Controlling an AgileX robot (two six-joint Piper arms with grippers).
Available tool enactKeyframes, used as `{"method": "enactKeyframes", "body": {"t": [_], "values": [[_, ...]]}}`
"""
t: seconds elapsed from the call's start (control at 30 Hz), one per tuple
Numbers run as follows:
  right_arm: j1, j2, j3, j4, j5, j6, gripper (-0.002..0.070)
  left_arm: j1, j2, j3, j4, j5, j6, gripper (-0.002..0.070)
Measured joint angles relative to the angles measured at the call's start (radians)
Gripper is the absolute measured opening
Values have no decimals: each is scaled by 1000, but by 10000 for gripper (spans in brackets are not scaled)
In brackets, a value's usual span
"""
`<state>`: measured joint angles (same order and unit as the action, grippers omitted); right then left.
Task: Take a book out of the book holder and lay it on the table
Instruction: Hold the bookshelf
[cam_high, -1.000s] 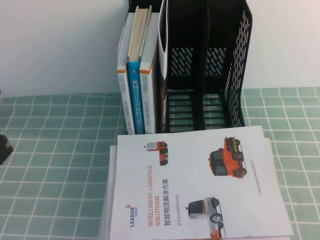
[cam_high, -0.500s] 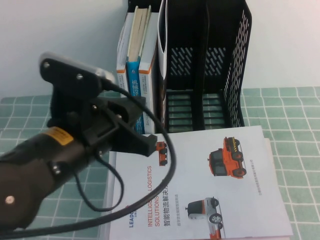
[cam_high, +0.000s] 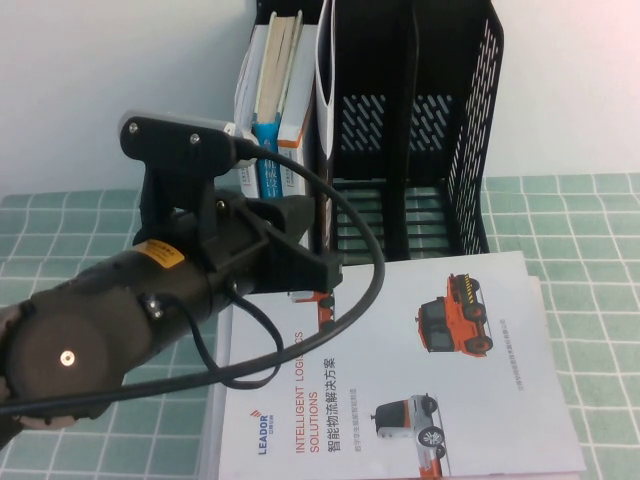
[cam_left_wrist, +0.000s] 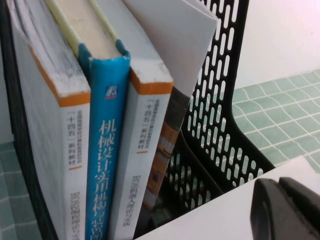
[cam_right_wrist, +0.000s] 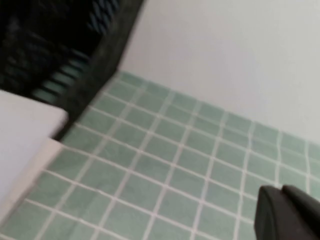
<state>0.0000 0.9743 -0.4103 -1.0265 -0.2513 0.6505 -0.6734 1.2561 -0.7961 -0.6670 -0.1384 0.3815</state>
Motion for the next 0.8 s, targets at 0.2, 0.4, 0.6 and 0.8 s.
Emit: {"method": "enactKeyframes", "body": {"t": [0.2,0.4,0.6,0.8], "values": [[9,0,22,-132,94,234,-2,0,0,0,-23,11,7,-3],[99,31,22,-541,-76,625,-2,0,0,-2,-45,99,8,-3],[215,38,-28,-708,-187,755,-2,0,0,-2,-86,161,-16,-3],[237,47,-78,-676,349,685,-2,0,0,-2,-90,171,-47,-3]]}}
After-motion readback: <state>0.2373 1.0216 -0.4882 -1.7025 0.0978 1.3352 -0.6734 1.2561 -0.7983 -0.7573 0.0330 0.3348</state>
